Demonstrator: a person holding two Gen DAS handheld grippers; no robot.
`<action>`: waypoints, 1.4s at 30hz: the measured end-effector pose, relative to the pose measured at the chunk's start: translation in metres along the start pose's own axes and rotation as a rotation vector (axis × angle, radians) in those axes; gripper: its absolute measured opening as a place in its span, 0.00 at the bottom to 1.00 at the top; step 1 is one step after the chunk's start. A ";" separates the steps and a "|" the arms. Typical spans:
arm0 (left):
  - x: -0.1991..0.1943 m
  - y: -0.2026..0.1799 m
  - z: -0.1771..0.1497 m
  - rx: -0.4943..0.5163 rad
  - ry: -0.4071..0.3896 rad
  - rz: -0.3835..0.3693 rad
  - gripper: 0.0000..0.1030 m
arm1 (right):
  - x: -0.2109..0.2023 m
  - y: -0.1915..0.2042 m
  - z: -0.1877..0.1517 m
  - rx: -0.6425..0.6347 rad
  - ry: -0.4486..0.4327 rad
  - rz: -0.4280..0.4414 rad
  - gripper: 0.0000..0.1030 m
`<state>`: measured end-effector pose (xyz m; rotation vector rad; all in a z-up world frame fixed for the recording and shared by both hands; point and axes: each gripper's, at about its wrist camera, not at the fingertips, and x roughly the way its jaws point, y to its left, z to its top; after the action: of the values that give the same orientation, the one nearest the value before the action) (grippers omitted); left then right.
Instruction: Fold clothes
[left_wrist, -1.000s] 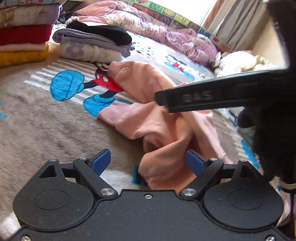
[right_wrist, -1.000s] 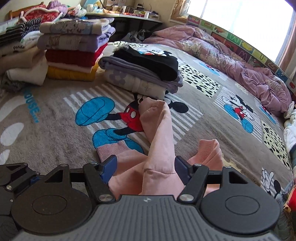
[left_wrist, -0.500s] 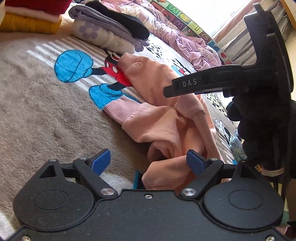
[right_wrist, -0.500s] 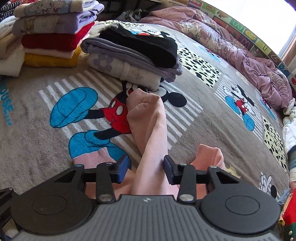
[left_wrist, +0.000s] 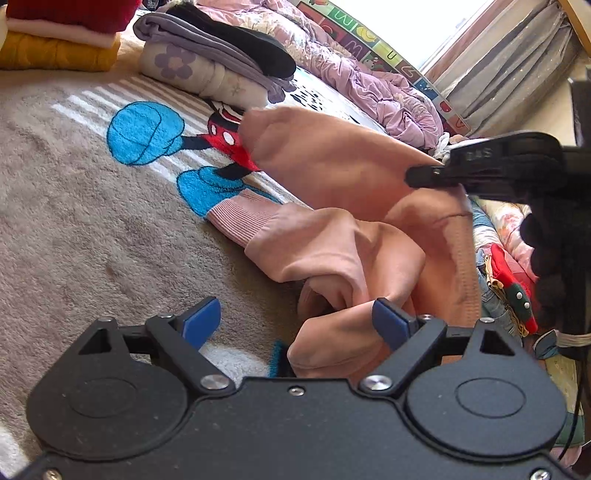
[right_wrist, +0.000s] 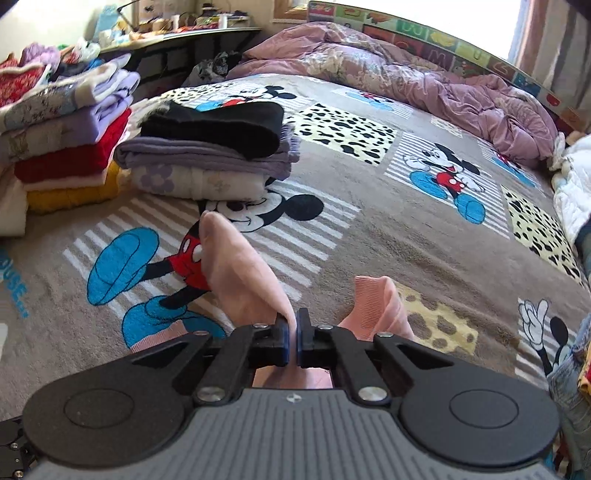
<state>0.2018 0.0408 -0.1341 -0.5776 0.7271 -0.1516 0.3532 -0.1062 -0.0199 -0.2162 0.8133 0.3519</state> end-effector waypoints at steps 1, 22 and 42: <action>0.000 -0.001 -0.001 0.003 0.000 0.000 0.87 | -0.004 -0.008 -0.002 0.028 -0.007 0.002 0.05; 0.003 -0.008 -0.006 0.067 -0.014 0.017 0.87 | -0.081 -0.157 -0.142 0.597 -0.200 -0.047 0.05; 0.008 -0.010 -0.013 0.109 -0.014 0.064 0.87 | -0.093 -0.226 -0.292 1.095 -0.320 -0.093 0.06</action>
<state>0.1998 0.0243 -0.1409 -0.4509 0.7185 -0.1270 0.1866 -0.4290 -0.1345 0.8056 0.5797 -0.1758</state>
